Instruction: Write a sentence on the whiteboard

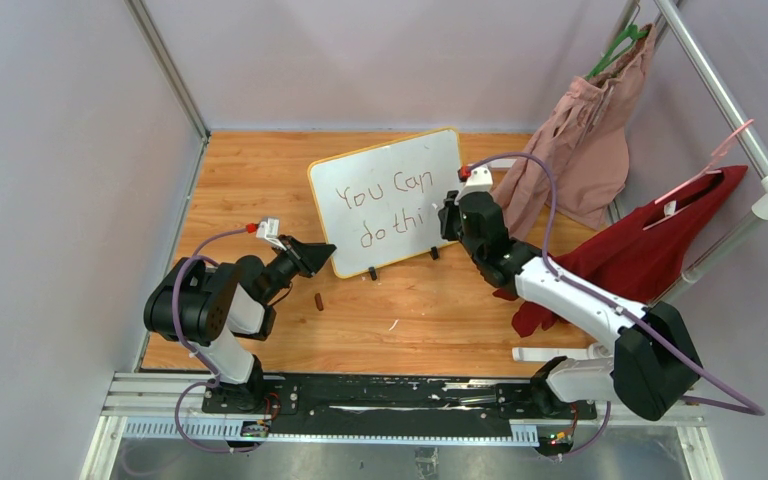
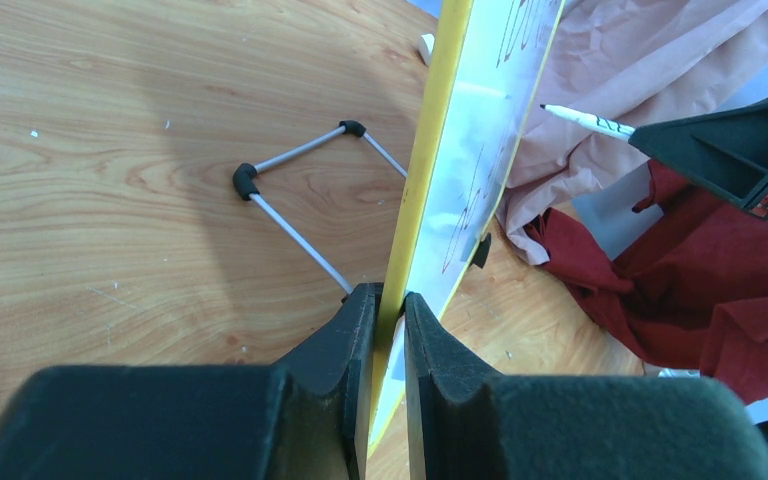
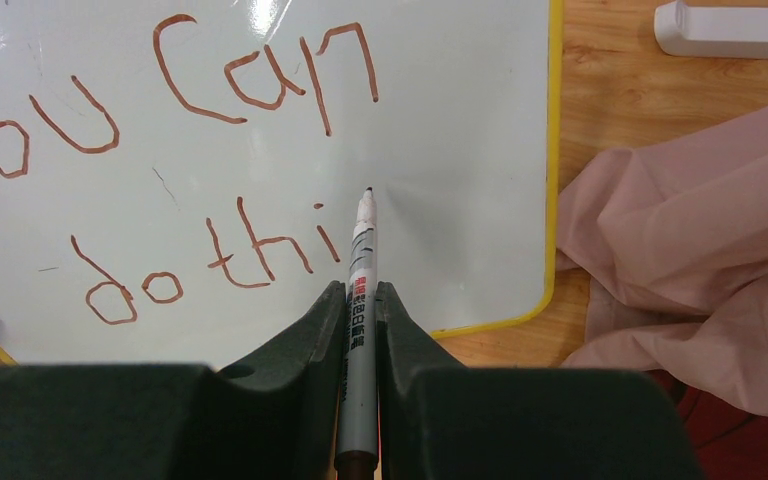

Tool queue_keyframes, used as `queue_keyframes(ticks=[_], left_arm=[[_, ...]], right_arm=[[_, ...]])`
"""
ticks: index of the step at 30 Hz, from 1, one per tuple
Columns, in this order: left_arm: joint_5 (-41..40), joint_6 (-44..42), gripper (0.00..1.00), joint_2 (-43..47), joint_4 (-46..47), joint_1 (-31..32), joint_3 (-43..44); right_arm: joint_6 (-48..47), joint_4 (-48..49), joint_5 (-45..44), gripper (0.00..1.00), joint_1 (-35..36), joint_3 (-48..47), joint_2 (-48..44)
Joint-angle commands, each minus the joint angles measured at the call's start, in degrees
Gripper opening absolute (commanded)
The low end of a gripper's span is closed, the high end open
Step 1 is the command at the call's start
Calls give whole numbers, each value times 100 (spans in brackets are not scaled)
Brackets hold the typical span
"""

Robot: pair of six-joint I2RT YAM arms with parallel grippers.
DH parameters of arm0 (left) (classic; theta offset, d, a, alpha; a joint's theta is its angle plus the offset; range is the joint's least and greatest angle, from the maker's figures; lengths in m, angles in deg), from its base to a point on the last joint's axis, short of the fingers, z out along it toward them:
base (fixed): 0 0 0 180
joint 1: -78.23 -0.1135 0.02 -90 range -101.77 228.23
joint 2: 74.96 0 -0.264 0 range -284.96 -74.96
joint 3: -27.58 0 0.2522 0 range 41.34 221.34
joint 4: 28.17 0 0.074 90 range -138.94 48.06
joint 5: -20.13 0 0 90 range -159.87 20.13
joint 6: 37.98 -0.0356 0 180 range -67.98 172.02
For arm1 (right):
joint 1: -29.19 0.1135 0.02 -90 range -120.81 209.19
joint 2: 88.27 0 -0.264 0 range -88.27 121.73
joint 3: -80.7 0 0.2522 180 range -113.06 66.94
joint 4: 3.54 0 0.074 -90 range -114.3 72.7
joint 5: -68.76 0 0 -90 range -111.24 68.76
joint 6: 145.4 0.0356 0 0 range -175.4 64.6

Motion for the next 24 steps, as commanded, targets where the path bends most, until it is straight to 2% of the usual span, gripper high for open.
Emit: queue_keyframes(ticks=[1,24], left_arm=[[-141,-112,0,7,266,18,-13],[-117,-94,0,17,268,18,-3]], right_arm=[[52,60,-141,0,-75,-185,55],[-6,-187,-20,0,-70,-327,252]])
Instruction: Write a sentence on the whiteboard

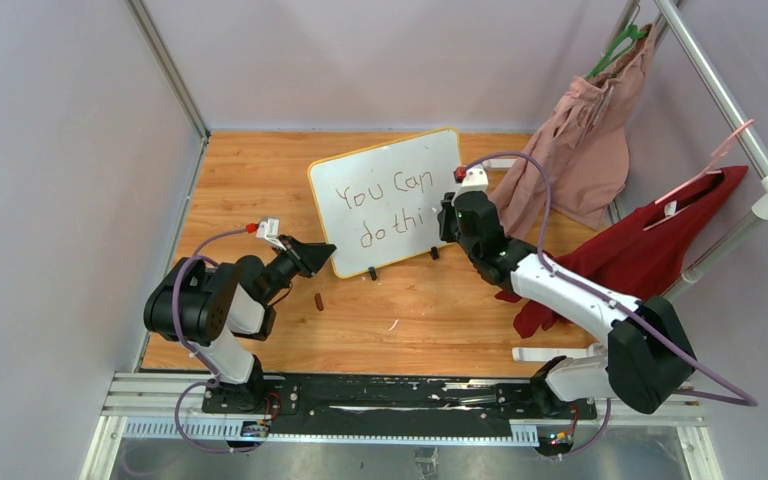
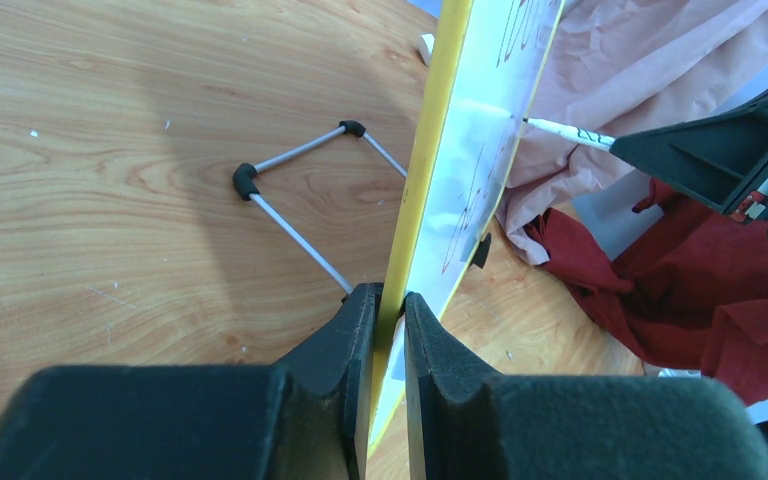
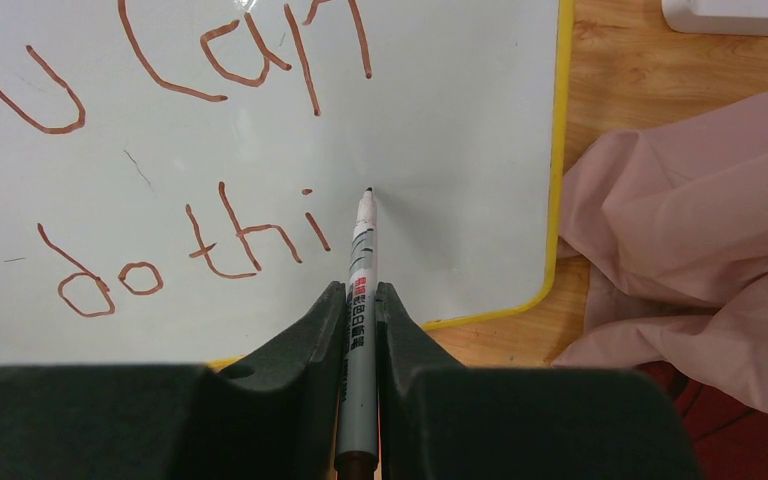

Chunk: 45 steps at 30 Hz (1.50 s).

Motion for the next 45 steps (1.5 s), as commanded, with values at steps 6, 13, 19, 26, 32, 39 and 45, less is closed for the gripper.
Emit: queue_keyframes(ticks=[6,13,19,26,32,39,45], left_arm=[[-101,-86,0,17,264,18,2],[-98,-86,0,50,262,27,-14],[-106,-95,0,50,263,27,-21],[-113,-95,0,62,267,27,-31],[-117,-95,0,46,259,27,-21],[-116,-96,0,51,262,27,-27],[-117,-95,0,69,263,27,-31]], right_arm=[[-1,-27,44,0,-62,-291,130],[-6,-25,137,0,-60,-369,216],[-11,-18,229,0,5,-372,236],[0,-12,315,0,84,-266,263],[21,-12,356,0,148,-101,213],[63,-39,360,0,203,88,176],[62,-160,173,0,196,196,99]])
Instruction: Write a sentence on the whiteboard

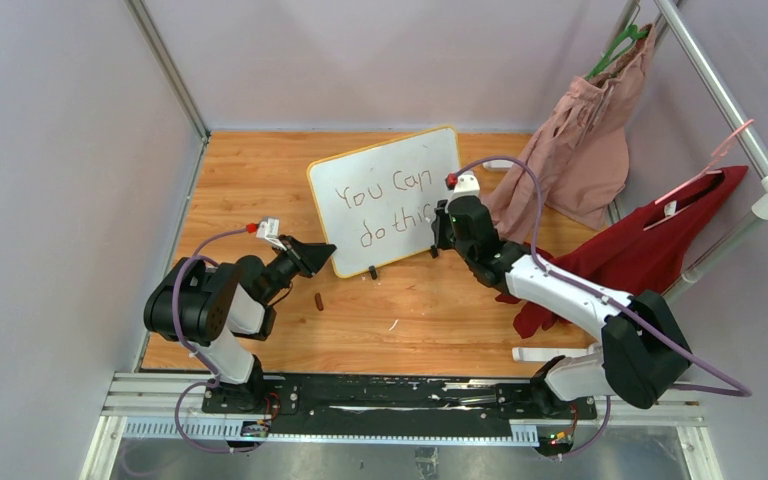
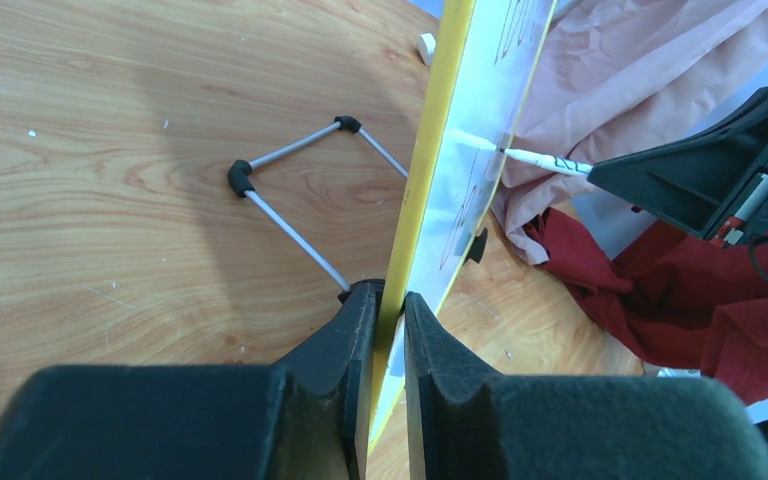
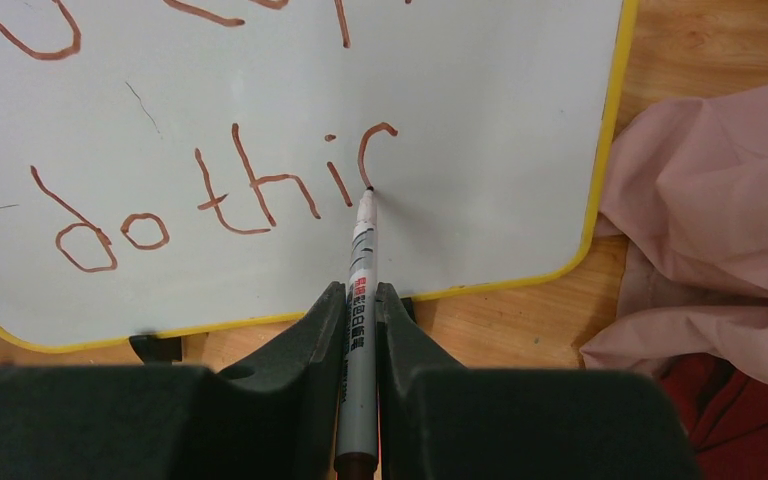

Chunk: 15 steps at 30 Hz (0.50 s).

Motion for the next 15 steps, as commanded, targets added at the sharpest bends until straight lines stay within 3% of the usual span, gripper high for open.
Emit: queue_keyframes(ticks=[1,15], left_arm=[[-115,-92,0,72,264,18,-32],[-106,-88,0,77,264,18,-36]], right_arm=[[46,-149,-144,0,56,154,-88],[88,-198,-353,0,-182,108,-130]])
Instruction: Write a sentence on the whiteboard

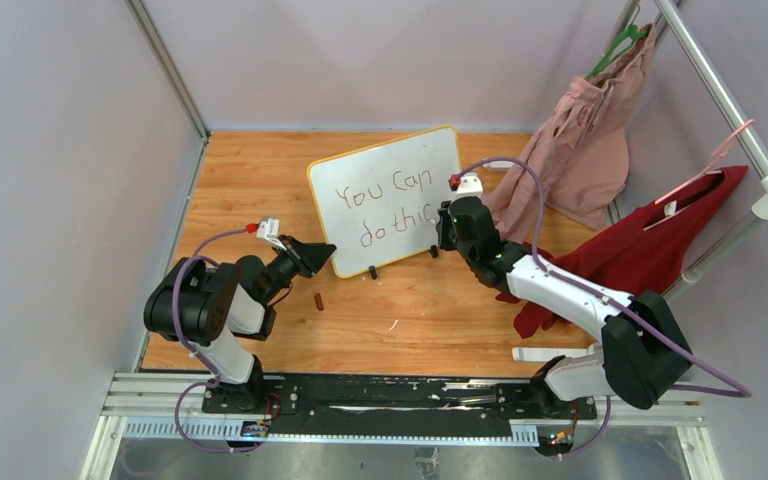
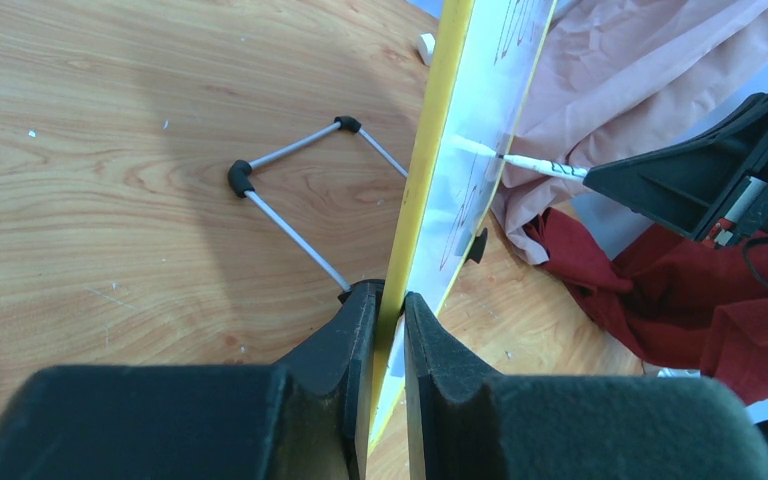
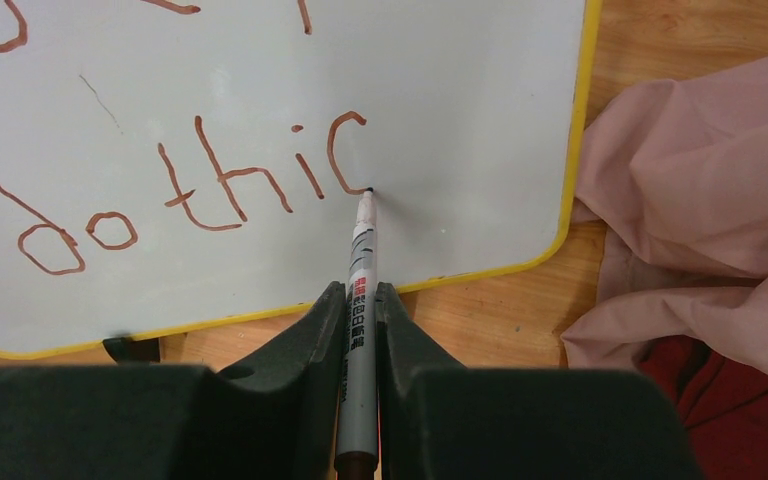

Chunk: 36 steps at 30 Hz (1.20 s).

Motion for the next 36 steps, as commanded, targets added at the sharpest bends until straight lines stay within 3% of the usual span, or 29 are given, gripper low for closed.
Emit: queue_keyframes(ticks=[1,36], left_arm=[[-106,-88,0,77,261,16,-31],[-116,-88,0,64,259,25,-34]], right_arm=[[66,-97,-217,0,-135,18,-108],[11,-163,448,0,222,-69,-60]])
